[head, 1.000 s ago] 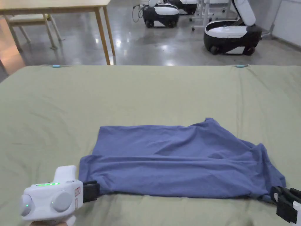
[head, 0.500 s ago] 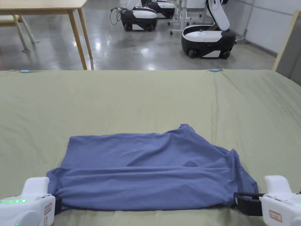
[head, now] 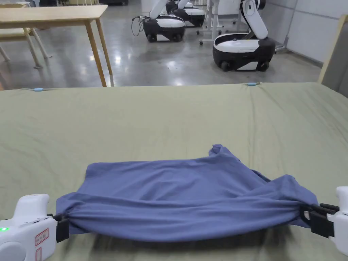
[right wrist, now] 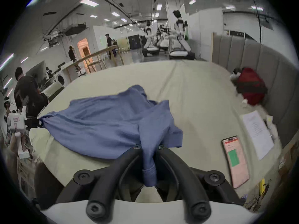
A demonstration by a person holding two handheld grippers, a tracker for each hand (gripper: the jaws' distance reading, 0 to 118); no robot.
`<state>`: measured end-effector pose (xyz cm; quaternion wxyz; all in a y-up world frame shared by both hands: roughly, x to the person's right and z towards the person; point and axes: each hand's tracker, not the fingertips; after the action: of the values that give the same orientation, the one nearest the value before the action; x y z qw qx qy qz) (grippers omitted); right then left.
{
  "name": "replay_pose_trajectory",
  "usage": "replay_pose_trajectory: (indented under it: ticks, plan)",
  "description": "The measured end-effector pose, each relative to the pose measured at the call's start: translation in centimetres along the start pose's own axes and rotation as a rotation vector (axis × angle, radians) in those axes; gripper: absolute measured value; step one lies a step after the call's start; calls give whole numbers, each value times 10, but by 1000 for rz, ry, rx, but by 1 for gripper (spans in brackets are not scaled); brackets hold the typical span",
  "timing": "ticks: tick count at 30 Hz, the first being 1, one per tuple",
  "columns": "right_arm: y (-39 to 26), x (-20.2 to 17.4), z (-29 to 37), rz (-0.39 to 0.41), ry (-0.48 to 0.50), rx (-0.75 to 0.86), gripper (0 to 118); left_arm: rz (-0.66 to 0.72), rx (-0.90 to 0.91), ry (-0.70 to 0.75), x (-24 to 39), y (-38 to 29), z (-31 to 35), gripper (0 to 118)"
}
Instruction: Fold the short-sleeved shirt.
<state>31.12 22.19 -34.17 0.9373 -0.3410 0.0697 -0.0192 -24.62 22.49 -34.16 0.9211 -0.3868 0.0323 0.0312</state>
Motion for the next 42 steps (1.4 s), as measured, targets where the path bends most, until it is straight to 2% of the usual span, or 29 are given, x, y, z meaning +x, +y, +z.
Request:
replay_pose_trajectory:
  ticks: [5,7,10,12,13,14,15,16,17,18,21,24,26,27,28,29,30,31,32,33,34,35,38,42]
  plan:
    - [-23,-2,35,6,-25,-61,11,4,-20,-63,-14,-31,32,7]
    - [-44,-4,32,-14,-58,-123,11,36,-63,-69,-22,-54,30,7]
    - [-79,-1,13,-81,-45,-205,11,124,-124,-86,-33,-87,22,7]
    - [-94,-3,3,-86,-62,-244,11,125,-147,-64,-36,-99,15,7]
    - [-98,-5,0,-79,-74,-243,12,119,-142,-60,-36,-103,15,7]
    - [-99,-5,0,-72,-84,-240,21,115,-134,-59,-36,-104,17,11]
    - [-96,-7,2,-63,-91,-234,49,109,-117,-45,-35,-101,21,33]
    - [-91,-8,8,-53,-101,-211,77,82,-89,7,-34,-96,27,68]
    - [-86,-10,13,-52,-108,-178,97,58,-64,28,-32,-93,32,102]
    - [-81,-3,14,-68,-89,-136,105,42,-35,29,-31,-88,38,112]
    - [-54,-12,29,-145,-28,29,107,53,68,-22,-30,-69,41,110]
    - [-21,-36,39,-201,46,219,110,20,175,-26,-6,-54,39,110]
    - [-6,-58,36,-205,72,263,110,19,208,-48,9,-43,36,110]
    - [0,-68,32,-196,55,259,109,16,223,-34,17,-40,31,109]
    - [7,-78,27,-177,22,253,102,6,221,-31,24,-35,28,104]
    - [11,-86,22,-145,-13,228,79,-6,216,-24,28,-30,24,86]
    - [13,-94,16,-111,4,233,26,-23,203,-33,30,-26,20,28]
    - [15,-100,11,-70,30,239,1,-46,181,-73,33,-25,14,0]
    - [16,-106,5,-41,-2,226,1,-44,168,-58,35,-22,8,0]
    - [16,-113,3,-5,-88,237,1,-54,164,8,37,-22,3,0]
    - [15,-118,1,27,-73,231,1,-78,162,-6,36,-20,-1,0]
    - [16,-119,-1,25,-35,218,1,-70,153,-30,32,-18,-8,0]
    - [15,-118,-11,3,-21,206,1,-76,129,-20,25,-14,-25,0]
    - [17,-106,-34,-23,-48,156,1,-102,78,9,15,0,-58,0]
